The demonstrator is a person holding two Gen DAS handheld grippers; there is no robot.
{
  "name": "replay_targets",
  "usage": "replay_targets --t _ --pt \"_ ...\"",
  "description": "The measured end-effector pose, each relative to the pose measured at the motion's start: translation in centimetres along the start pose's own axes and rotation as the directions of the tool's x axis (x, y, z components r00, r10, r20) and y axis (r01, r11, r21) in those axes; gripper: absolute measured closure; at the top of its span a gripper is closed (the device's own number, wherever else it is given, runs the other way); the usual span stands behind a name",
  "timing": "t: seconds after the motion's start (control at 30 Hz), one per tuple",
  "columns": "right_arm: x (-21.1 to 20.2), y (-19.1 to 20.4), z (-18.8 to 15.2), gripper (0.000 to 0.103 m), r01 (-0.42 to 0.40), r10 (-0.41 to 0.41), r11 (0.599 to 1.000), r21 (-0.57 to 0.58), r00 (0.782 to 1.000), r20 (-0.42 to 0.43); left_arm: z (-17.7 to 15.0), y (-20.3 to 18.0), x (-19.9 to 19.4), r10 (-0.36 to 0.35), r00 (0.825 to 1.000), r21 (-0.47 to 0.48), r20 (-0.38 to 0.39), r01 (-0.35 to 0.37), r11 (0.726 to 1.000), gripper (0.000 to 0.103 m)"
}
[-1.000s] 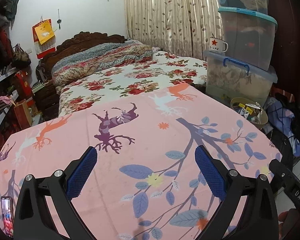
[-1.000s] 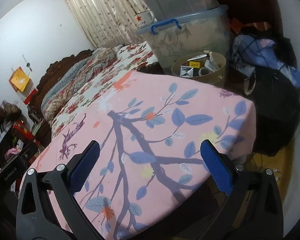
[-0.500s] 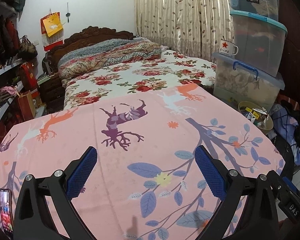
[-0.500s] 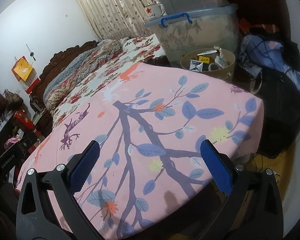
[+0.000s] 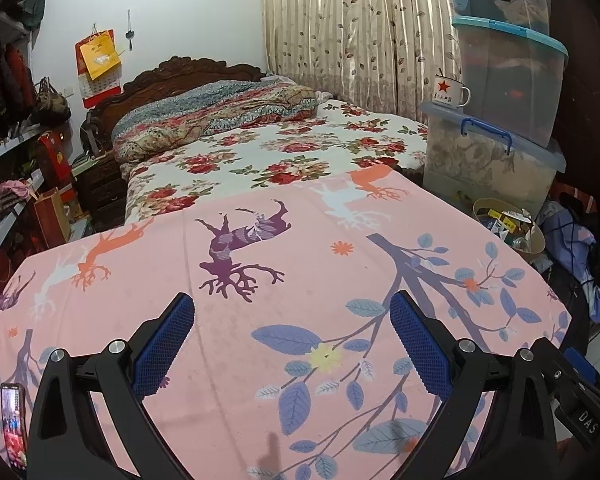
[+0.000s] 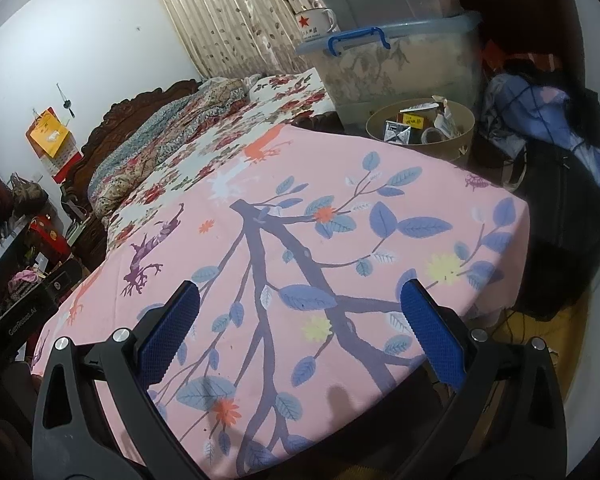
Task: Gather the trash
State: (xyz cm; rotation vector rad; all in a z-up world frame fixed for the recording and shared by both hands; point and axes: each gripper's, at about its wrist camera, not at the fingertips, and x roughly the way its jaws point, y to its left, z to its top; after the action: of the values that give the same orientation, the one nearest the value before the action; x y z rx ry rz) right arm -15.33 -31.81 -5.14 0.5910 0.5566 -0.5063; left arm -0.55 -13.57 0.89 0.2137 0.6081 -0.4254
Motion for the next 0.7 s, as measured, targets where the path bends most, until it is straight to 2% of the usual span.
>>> replay_targets --t 0.33,0.7 --pt "-0.4 -0.1 0.0 0.004 -0.004 0.004 1.000 -0.003 1.000 0.014 -0.1 -0.6 -0.4 -0.024 1.000 0.023 0.015 0.023 0.999 0.009" --pt "-1.5 -0.6 0.5 0.004 0.027 -0.028 1.000 0.015 0.996 0.081 0.0 -0.7 -0.7 -0.020 0.999 0.015 0.027 0.019 1.000 0.009"
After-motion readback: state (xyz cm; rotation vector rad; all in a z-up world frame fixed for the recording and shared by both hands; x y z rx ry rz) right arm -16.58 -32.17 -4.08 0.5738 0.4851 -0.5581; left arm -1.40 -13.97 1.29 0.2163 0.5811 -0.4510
